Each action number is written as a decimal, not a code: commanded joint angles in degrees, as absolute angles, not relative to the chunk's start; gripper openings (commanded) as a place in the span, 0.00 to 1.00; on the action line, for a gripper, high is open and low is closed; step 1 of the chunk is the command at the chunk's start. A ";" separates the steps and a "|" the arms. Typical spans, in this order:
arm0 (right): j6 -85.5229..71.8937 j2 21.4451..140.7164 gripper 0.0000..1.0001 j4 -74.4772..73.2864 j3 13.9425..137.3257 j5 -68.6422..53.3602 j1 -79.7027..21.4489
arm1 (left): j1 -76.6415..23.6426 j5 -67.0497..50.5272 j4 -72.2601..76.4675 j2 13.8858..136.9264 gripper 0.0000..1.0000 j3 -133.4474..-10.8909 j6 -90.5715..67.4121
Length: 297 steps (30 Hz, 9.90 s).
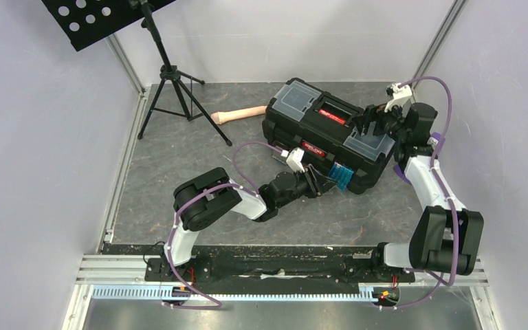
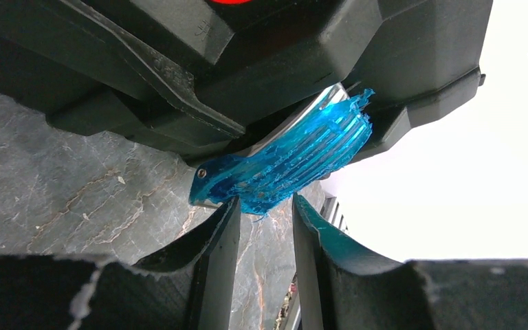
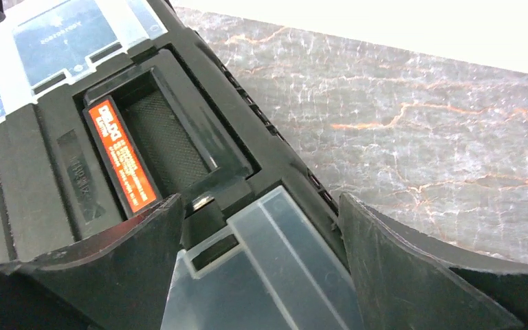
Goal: Pack the tool kit
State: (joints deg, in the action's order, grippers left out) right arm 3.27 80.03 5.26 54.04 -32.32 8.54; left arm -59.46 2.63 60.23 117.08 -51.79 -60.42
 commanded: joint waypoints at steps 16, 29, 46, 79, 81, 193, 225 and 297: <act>-18.79 81.78 0.83 -17.39 28.45 -39.37 -5.05 | -57.39 14.52 40.93 127.45 0.44 -61.13 -57.71; -0.51 87.17 0.94 -36.73 74.93 -22.83 -0.73 | -56.85 13.53 50.77 121.16 0.49 -55.38 -53.07; 7.74 101.72 0.97 -39.89 86.20 -37.67 8.24 | -53.80 11.22 47.13 106.34 0.59 -53.33 -48.08; -28.47 49.13 0.87 -17.16 26.41 -37.08 -8.00 | -37.25 -12.22 19.39 109.56 0.59 -76.35 -41.70; -26.40 49.14 0.88 -19.13 27.64 -35.30 -7.91 | -37.00 -12.74 19.52 106.71 0.60 -73.11 -42.38; -15.46 80.96 0.06 -23.55 41.22 -22.76 -9.23 | -32.06 -17.00 67.47 99.36 0.47 -24.89 -73.76; -16.14 87.57 0.00 -22.55 37.01 -23.76 -16.85 | -44.70 -18.42 45.91 112.04 0.11 -43.64 -68.56; -14.98 89.94 0.00 -21.37 36.71 -23.28 -18.63 | -40.49 -22.23 15.53 94.90 0.12 -43.01 -47.43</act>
State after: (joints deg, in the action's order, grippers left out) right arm -16.51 78.00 6.76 48.97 -10.87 -12.51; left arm -36.36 -19.66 13.67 88.97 -40.64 -48.97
